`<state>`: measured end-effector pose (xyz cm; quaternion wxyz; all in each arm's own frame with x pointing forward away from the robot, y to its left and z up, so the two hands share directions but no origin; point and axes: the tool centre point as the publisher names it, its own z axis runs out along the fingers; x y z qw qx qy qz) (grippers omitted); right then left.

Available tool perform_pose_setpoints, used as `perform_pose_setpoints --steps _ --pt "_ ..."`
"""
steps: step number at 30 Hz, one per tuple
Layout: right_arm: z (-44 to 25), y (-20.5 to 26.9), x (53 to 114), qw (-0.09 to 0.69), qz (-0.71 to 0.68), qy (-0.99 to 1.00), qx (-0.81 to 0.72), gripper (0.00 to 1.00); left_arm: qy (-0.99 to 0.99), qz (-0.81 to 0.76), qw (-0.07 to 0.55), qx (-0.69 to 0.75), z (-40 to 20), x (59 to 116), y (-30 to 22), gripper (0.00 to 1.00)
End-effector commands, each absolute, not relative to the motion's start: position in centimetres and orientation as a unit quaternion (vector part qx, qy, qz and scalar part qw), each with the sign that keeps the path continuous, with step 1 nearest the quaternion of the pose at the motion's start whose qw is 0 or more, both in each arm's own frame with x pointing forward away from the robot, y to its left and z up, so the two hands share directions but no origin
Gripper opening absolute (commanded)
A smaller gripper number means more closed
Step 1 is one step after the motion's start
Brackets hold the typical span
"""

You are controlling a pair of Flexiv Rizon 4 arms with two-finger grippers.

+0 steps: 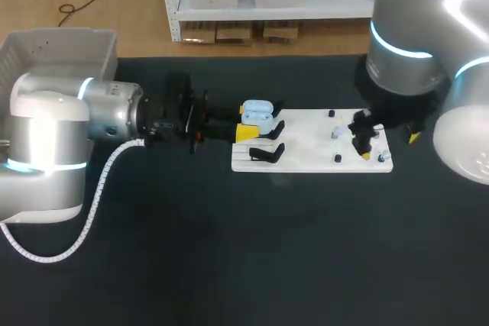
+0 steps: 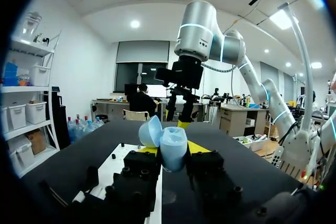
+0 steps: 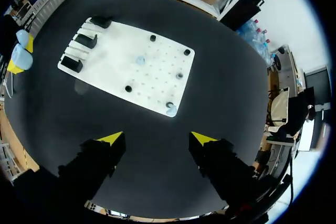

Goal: Pick up each earbud case from the left stands, insert the matching earbuds, close the lid, and place the case in the box.

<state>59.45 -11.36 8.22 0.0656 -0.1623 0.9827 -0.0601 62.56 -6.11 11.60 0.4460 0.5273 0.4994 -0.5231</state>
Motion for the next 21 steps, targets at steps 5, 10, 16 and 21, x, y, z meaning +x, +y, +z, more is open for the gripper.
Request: perform_pose_setpoints --steps 5,10,16,21 --pt "6.8 -12.1 59.1 0.056 -0.046 0.982 -0.176 0.6 0.499 -0.523 0.447 0.527 11.5 62.6 -6.1 0.0" --pt "6.2 -12.3 59.6 0.045 -0.045 0.98 -0.191 0.58 0.499 -0.523 0.447 0.527 11.5 62.6 -6.1 0.0" --pt "5.5 -12.9 60.4 0.027 -0.043 0.978 -0.201 0.53 0.499 -0.523 0.447 0.527 11.5 62.6 -6.1 0.0" --pt "4.9 -13.1 60.8 0.013 -0.041 0.977 -0.209 0.49 0.499 -0.523 0.447 0.527 11.5 62.6 -6.1 0.0"
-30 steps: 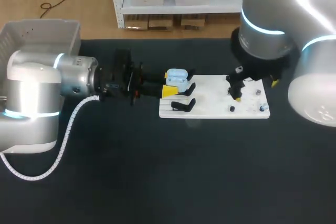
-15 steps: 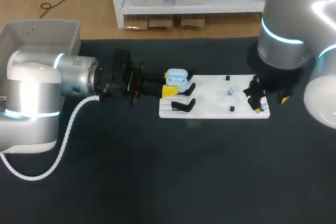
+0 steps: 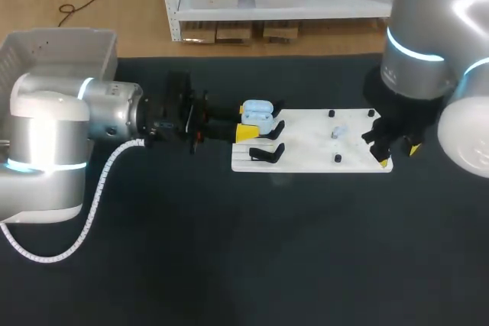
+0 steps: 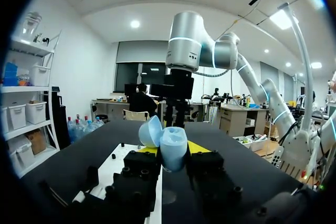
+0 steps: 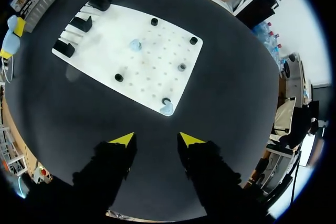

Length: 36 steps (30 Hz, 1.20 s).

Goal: Pick up each earbud case from the left stands, insert the matching earbuds, close the lid, and place the case in the box.

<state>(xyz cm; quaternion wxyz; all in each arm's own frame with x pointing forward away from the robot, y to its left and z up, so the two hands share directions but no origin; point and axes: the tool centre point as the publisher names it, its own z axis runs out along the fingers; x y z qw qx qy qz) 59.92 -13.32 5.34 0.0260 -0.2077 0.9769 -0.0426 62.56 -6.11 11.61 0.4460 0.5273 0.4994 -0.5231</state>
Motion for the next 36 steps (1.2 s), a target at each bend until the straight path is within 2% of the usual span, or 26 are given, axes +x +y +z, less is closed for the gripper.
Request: perform_pose_setpoints --steps 1,2,6,36 --pt "4.8 -13.2 60.9 0.012 -0.041 0.977 -0.209 0.5 0.499 -0.523 0.447 0.527 11.5 62.6 -6.1 0.0" --pt "4.7 -13.2 61.0 0.012 -0.041 0.977 -0.21 0.53 0.499 -0.523 0.447 0.527 11.5 62.6 -6.1 0.0" --pt "4.4 -13.2 61.4 0.009 -0.044 0.976 -0.214 0.49 0.499 -0.523 0.447 0.527 11.5 62.6 -6.1 0.0" --pt "2.0 -14.2 62.8 0.014 -0.073 0.971 -0.226 0.43 0.499 -0.523 0.447 0.527 11.5 62.6 -6.1 0.0"
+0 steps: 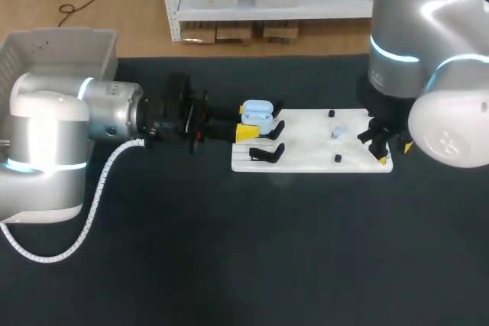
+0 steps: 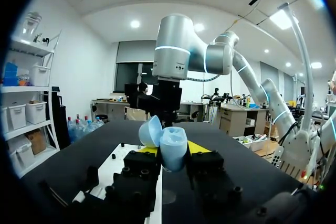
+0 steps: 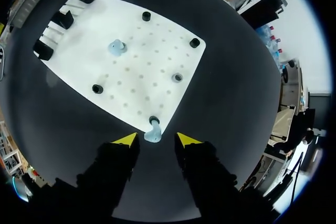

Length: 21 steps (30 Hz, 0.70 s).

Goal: Pick up each earbud case from the left stands, insert the matching earbuds, close the lid, and place the case in the box.

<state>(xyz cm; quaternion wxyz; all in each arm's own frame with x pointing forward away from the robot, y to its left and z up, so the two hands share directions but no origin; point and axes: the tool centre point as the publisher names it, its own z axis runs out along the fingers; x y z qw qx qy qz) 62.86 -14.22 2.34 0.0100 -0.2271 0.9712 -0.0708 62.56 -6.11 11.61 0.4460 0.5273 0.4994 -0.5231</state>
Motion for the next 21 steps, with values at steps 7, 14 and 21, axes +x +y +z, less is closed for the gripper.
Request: perform_pose_setpoints --steps 7,14,21 --pt "1.77 -14.3 63.17 0.023 -0.08 0.97 -0.227 0.42 0.499 -0.523 0.447 0.527 11.51 62.59 -6.09 0.0" --pt "1.48 -14.55 63.35 0.028 -0.088 0.97 -0.225 0.38 0.499 -0.523 0.447 0.527 11.51 62.59 -6.09 0.0" --pt "1.27 -14.47 63.37 0.035 -0.094 0.968 -0.228 0.36 0.499 -0.523 0.447 0.527 11.51 62.59 -6.09 0.0"
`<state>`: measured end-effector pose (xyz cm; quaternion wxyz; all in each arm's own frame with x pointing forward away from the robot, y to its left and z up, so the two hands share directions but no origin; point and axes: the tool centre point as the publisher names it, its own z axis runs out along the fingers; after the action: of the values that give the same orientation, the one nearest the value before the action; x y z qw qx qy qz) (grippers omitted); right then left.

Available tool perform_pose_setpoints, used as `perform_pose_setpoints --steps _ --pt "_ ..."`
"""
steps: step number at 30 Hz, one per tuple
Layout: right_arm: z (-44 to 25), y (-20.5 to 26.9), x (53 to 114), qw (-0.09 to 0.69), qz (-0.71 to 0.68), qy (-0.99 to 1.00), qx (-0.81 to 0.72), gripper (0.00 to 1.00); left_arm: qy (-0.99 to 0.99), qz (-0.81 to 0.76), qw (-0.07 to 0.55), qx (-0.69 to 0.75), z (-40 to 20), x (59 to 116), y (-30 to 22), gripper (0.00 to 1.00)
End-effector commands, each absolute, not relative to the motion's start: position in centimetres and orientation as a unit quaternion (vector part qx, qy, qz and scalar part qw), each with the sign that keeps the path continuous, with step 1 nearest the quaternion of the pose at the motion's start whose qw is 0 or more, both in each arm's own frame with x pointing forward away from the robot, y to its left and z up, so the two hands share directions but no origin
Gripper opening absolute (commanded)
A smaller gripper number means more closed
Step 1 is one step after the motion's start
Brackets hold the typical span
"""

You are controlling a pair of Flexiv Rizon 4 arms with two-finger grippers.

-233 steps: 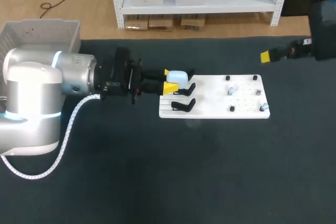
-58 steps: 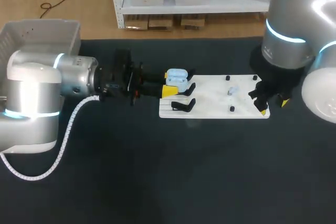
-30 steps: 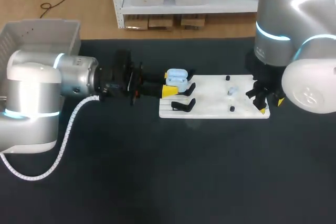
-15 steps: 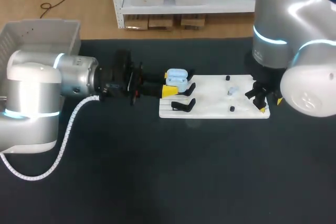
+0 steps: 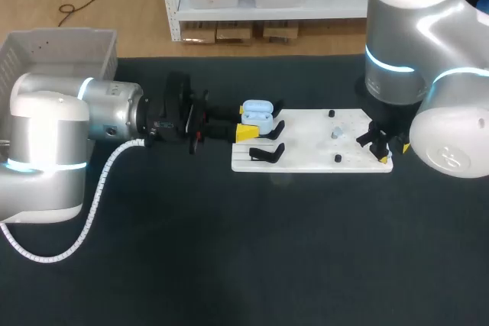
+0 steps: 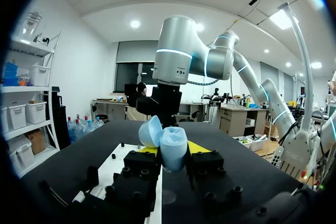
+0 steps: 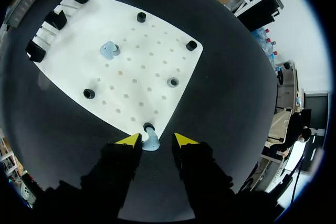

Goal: Pick up each earbud case from the left stands, insert the matching earbuds, close the lid, and place the case in the box.

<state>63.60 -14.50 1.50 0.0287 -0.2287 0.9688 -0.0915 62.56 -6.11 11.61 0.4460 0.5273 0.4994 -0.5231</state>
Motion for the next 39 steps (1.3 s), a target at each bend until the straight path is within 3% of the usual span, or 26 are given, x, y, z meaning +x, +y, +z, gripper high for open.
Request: perform_pose_setpoints --steps 1,8,11,14,26,39 --pt "1.3 -14.5 63.4 0.035 -0.094 0.968 -0.228 0.35 0.499 -0.523 0.447 0.527 11.5 62.6 -6.1 0.0" --pt "1.1 -14.4 63.4 0.035 -0.095 0.968 -0.228 0.3 0.499 -0.523 0.447 0.527 11.5 62.6 -6.1 0.0" --pt "1.1 -14.4 63.4 0.033 -0.095 0.969 -0.228 0.23 0.499 -0.523 0.447 0.527 11.5 62.6 -6.1 0.0" --pt "1.1 -14.4 63.4 0.033 -0.095 0.969 -0.227 0.0 0.499 -0.523 0.447 0.527 11.5 62.6 -6.1 0.0" --pt "3.2 -13.6 62.2 0.029 -0.111 0.969 -0.219 0.0 0.499 -0.523 0.447 0.527 11.5 62.6 -6.1 0.0" --pt "12.2 -9.2 60.7 0.028 -0.084 0.989 -0.121 0.0 0.499 -0.523 0.447 0.527 11.5 62.6 -6.1 0.0"
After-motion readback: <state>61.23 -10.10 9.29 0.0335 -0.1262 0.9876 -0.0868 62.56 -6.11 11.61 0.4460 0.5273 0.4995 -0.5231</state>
